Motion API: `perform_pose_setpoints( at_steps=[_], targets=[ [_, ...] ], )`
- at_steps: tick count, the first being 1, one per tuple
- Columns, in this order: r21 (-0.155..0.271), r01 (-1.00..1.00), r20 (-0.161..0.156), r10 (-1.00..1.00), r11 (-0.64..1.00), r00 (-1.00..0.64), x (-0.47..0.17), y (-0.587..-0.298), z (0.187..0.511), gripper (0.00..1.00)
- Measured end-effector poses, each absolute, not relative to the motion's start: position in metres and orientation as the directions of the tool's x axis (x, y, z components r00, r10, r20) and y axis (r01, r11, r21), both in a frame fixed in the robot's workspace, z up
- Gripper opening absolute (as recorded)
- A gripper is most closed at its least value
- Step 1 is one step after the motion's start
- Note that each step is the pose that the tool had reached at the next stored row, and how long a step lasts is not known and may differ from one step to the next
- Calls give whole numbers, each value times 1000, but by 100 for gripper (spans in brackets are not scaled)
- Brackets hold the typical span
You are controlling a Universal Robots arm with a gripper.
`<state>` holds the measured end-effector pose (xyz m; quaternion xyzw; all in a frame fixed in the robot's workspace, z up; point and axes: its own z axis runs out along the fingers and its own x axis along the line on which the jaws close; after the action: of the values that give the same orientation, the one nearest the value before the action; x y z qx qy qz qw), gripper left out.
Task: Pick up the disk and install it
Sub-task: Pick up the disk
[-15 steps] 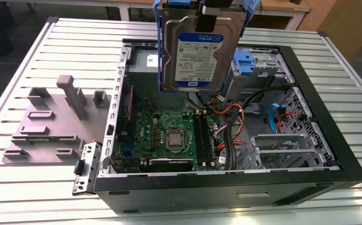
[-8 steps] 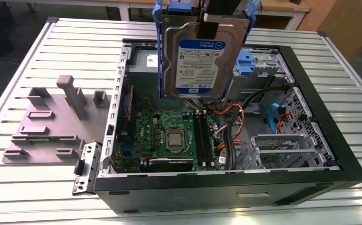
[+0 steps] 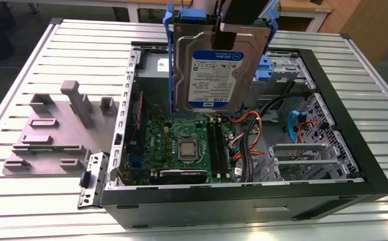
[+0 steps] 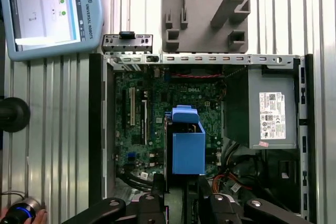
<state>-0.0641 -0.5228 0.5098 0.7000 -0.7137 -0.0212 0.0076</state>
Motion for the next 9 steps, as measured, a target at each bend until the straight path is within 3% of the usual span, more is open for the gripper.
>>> perform_pose_setpoints(
  at_steps=[9],
  targets=[
    [41,-999,-19,-1000,19,-20,-64,-523,510,35]
  ],
)
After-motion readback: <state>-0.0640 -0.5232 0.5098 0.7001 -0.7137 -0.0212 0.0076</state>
